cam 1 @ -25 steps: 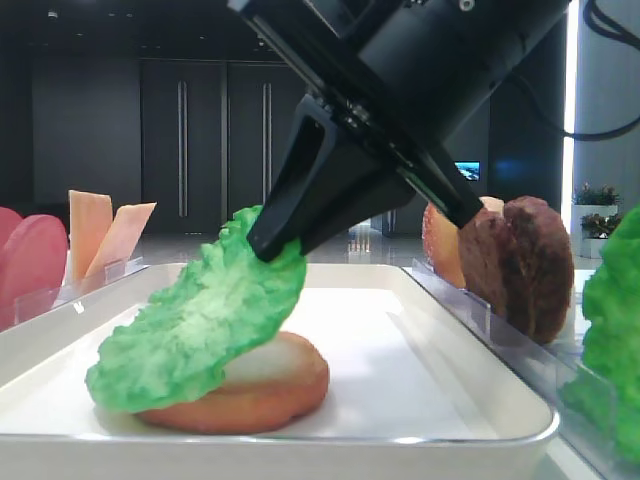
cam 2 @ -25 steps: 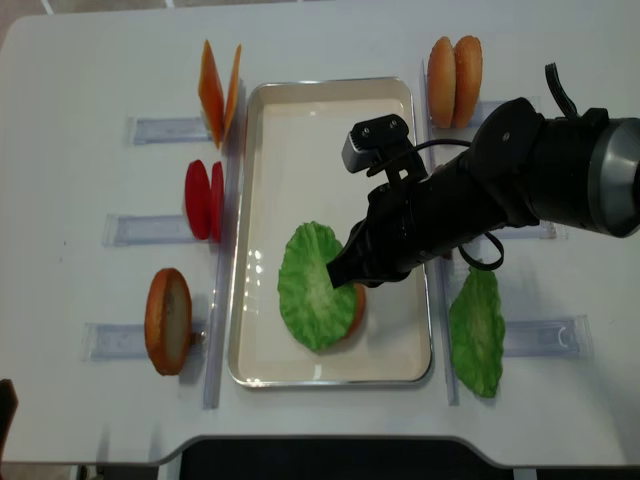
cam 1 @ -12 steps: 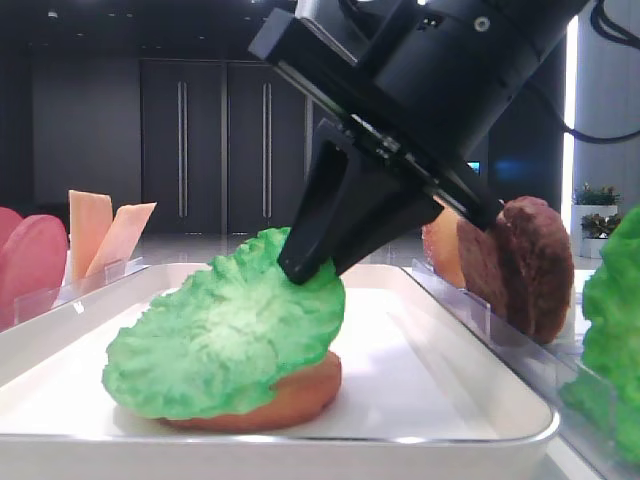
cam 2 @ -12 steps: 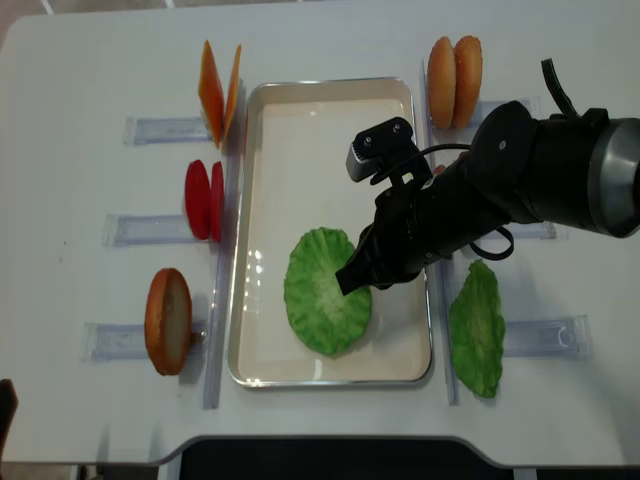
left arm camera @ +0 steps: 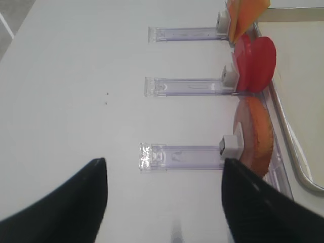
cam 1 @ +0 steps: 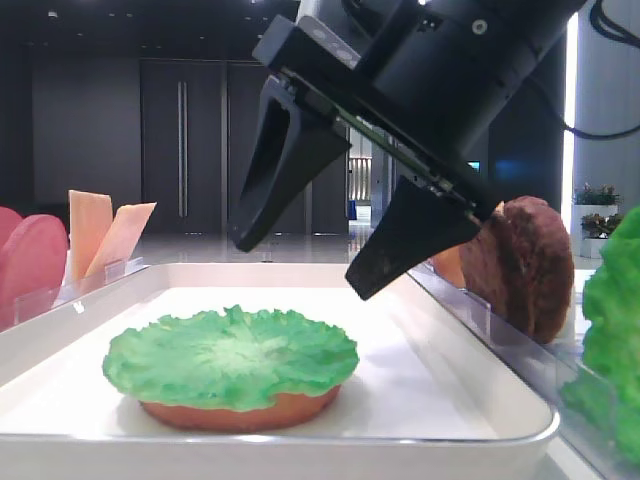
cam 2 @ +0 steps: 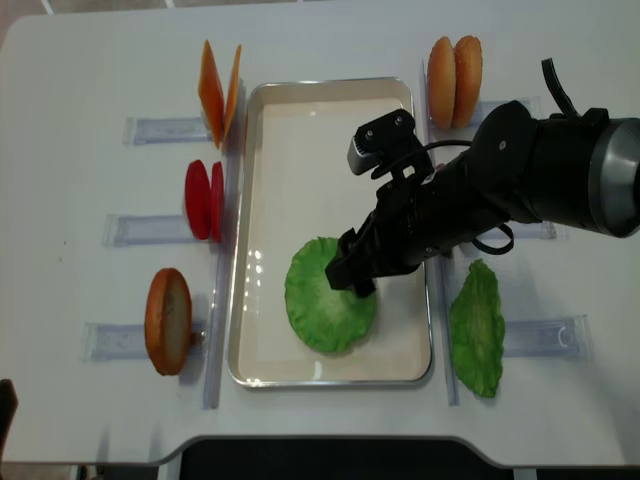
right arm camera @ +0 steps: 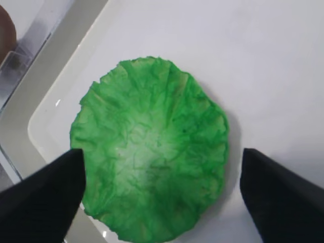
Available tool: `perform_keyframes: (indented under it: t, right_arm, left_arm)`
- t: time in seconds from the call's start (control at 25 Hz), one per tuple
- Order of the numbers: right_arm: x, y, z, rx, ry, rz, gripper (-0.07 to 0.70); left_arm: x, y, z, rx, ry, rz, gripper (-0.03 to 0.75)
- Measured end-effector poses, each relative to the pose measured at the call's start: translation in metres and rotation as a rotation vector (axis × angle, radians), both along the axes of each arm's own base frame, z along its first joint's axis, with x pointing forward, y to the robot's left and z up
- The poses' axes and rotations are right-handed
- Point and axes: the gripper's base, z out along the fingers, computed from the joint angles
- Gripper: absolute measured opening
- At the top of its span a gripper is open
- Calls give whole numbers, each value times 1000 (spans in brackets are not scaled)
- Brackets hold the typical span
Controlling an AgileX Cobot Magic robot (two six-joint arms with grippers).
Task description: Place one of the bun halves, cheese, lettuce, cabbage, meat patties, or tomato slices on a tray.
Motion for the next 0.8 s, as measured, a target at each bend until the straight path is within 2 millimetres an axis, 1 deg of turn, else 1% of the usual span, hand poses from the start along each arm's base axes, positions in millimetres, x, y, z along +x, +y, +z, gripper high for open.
perform_keyframes:
  t: [0.12,0.24,0.4,0.52,0.64,0.8]
  right_arm:
    - [1,-4,12,21,-33,-12,613]
    - [3,-13,34,56,-90,-37,613]
    - [3,-32,67,106,-186,-80,610]
    - [4,-52,91,125,-267,-117,601]
    - [6,-78,110,116,-329,-172,597]
    - [9,-119,120,56,-328,-274,594]
  left_arm:
    - [0,0,0,0,0,0,535]
    - [0,0,0,0,0,0,535]
    - [0,0,0,0,0,0,535]
    - [0,0,0,0,0,0,535]
    - [0,0,0,0,0,0,535]
    - [0,0,0,0,0,0,535]
